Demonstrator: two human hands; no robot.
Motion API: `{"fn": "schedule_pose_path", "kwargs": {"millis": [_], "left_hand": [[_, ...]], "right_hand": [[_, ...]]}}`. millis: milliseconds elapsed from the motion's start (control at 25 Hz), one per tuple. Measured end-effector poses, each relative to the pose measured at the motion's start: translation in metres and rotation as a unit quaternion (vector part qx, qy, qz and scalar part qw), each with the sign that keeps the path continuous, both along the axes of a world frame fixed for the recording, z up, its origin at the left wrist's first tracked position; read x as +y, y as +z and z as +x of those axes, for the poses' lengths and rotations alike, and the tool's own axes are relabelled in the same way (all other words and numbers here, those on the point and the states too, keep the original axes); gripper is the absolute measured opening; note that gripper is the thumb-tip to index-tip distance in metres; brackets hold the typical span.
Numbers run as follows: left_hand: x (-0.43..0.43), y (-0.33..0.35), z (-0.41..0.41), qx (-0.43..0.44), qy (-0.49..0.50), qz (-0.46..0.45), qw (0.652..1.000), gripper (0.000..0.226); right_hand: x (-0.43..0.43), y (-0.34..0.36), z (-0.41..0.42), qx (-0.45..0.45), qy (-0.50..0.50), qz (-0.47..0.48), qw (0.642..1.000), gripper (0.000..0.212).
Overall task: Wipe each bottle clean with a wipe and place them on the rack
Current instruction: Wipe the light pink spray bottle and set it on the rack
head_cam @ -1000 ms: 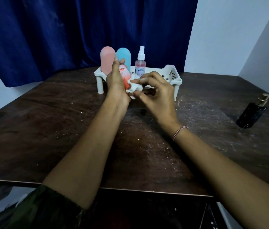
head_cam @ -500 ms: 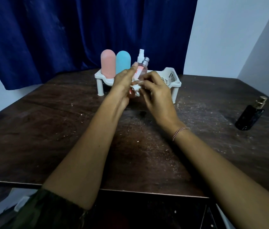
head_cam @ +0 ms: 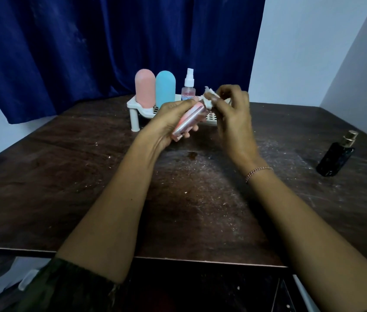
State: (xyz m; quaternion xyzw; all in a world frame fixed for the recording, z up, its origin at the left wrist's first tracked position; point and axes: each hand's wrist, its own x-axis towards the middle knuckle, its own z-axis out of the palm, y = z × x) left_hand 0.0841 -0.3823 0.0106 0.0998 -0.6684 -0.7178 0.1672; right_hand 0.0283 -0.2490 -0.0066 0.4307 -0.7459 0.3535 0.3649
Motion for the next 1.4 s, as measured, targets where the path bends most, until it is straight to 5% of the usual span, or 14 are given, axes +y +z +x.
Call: {"fn": "schedule_pose_path", "kwargs": {"millis": [200,520,640,760,960,1040,1160,1400], "left_hand": [[-0.006,0.002,0.004,-0.012,0.047,-0.14,0.989,0.025],[-0.008,0.007,0.008,-0.007,0.025,-0.202,0.979,0.026],[-0.008,0.007,0.008,-0.007,0.007,-0.213,0.977,0.038],[-0.007,0.003,0.006,0.014,-0.031,-0.214,0.976,0.055],[0.001,0.002,0.0,0.04,-0.058,-0.252,0.965,0.026],[-0.001,0.001,-0.002,0.06,-0.038,-0.269,0.96,0.017],[-0.009,-0.004,-0.005,0.091,-0.019,-0.276,0.957,0.009],[-0.009,-0.007,-0.006,0.136,-0.055,-0.281,0.948,0.02]], "right_hand": [[0.0,0.004,-0.005,0.043,-0.056,0.16,0.985,0.037],[0.009,0.005,-0.012,-0.008,0.03,0.221,0.975,0.019],[0.013,0.009,-0.014,-0.036,0.065,0.198,0.977,0.004],[0.015,0.008,-0.011,-0.06,0.084,0.137,0.985,0.011],[0.014,0.003,-0.011,-0.204,0.1,0.015,0.974,0.03],[0.01,0.001,-0.015,-0.312,0.123,-0.053,0.941,0.033],[0.007,0.001,-0.016,-0.459,0.239,-0.166,0.839,0.029],[0.012,0.006,-0.014,-0.547,0.356,-0.245,0.717,0.021]]}}
